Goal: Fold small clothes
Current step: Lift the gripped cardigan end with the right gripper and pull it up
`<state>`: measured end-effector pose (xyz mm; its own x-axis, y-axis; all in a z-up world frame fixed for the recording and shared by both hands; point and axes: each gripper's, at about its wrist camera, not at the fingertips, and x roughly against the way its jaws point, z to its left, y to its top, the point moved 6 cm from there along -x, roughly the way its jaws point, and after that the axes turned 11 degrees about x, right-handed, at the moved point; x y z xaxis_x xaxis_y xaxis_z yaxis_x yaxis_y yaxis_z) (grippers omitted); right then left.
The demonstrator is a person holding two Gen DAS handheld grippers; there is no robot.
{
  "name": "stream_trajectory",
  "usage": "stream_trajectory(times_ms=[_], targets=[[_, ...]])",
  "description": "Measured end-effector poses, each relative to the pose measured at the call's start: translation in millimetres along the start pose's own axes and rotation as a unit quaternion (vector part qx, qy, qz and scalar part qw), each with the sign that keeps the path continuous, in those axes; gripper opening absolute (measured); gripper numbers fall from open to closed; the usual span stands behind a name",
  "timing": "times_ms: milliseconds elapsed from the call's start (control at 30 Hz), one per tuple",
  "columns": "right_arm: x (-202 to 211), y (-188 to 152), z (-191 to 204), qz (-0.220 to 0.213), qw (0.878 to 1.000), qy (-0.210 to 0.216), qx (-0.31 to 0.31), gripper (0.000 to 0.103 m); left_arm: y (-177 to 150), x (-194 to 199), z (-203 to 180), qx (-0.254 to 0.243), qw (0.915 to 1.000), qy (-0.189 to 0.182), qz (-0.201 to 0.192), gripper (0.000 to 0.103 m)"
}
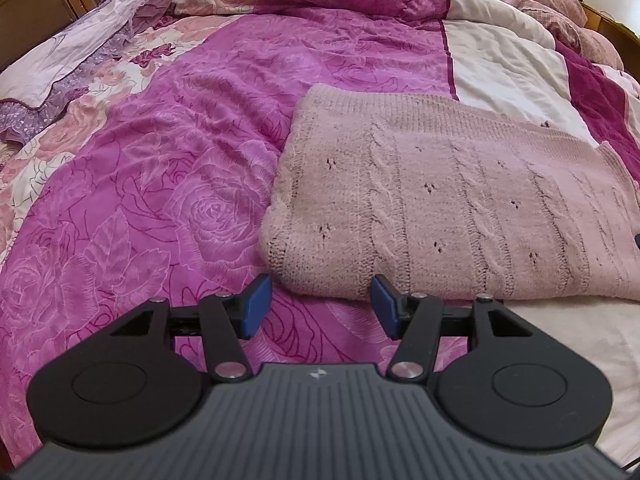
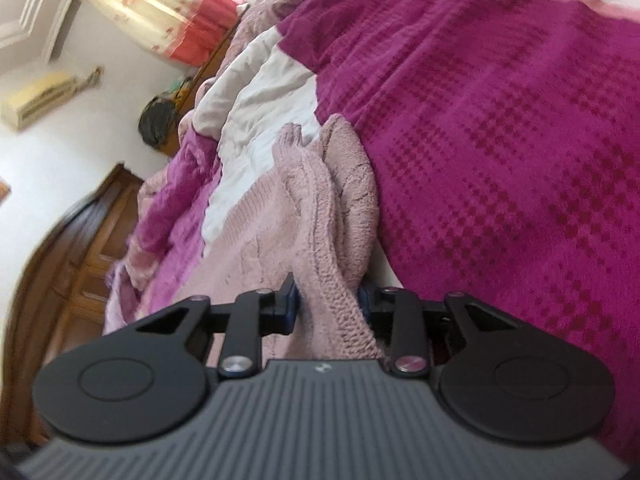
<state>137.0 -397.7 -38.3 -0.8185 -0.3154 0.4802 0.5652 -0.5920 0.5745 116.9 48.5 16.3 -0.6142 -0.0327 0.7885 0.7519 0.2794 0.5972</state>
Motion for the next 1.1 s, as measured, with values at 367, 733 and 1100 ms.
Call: stream_trajectory(times_ms=[367, 733, 1100], targets=[[13, 21, 49, -0.038, 0.997, -0.004, 0.067, 0.026, -1, 16, 18, 0.013, 0.9999, 0.005, -0.006, 0.062], [9, 35, 127, -0.046, 0.985, 0.008, 0.167, 0.025, 2, 37, 39, 0.021, 0.9994, 0.012, -0.025, 0.062], [-8, 21, 216, -0.030, 0.971, 0.050, 0.230, 0.025, 6, 50, 78, 0.057, 0.9973, 0.016, -0.043, 0.062]])
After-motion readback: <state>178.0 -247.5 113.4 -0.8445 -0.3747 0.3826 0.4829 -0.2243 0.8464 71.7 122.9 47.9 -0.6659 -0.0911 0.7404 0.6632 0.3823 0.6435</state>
